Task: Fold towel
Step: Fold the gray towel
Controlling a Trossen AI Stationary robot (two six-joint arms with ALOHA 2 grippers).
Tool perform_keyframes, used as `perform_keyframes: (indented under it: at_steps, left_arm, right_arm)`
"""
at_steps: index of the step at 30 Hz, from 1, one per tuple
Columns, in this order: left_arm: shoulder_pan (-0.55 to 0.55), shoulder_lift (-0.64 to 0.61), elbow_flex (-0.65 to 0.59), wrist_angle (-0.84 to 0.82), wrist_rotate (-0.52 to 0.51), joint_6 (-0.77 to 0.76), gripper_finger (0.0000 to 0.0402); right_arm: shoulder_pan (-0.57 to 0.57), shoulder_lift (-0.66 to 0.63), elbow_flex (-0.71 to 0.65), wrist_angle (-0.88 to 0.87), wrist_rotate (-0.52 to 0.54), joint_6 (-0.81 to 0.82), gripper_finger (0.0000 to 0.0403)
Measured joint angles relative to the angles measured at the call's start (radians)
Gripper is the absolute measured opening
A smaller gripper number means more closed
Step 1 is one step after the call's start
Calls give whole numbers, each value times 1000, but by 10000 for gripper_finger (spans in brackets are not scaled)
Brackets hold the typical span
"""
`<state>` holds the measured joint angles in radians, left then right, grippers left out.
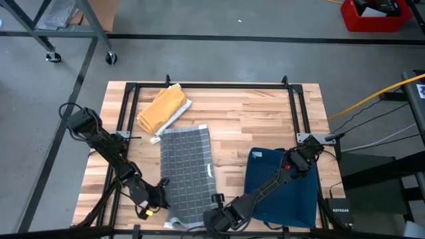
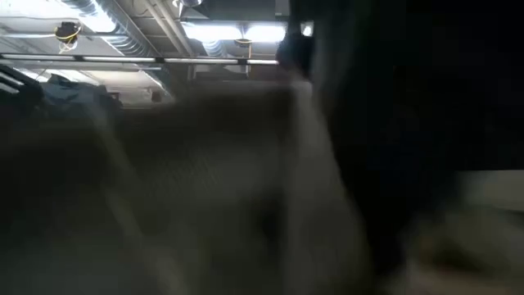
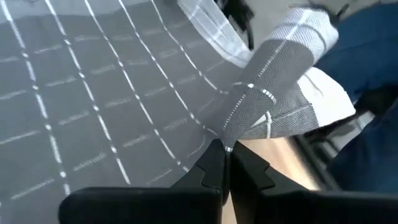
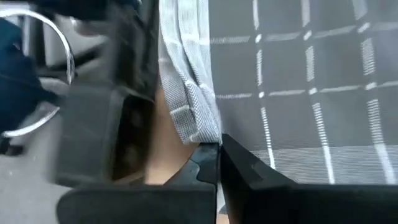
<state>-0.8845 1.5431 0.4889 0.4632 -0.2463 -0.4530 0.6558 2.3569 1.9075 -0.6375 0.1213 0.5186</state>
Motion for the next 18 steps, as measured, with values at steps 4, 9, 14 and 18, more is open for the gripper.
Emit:
perform_keyframes:
  at_steps: [4, 9, 14, 18]
  left_arm:
    - [0, -32, 0, -2, 0, -46, 4]
    - [-5, -97, 0, -7, -3, -100, 3]
    - [-6, -176, 0, -81, -28, -189, 2]
    - [-11, -238, 0, -201, -91, -322, 1]
  right_arm:
    - [7, 0, 84, -69, 55, 4, 5]
    - [6, 0, 185, -245, 181, 53, 4]
    - [-11, 0, 247, -362, 279, 65, 4]
    - [-37, -2, 277, -397, 289, 99, 3]
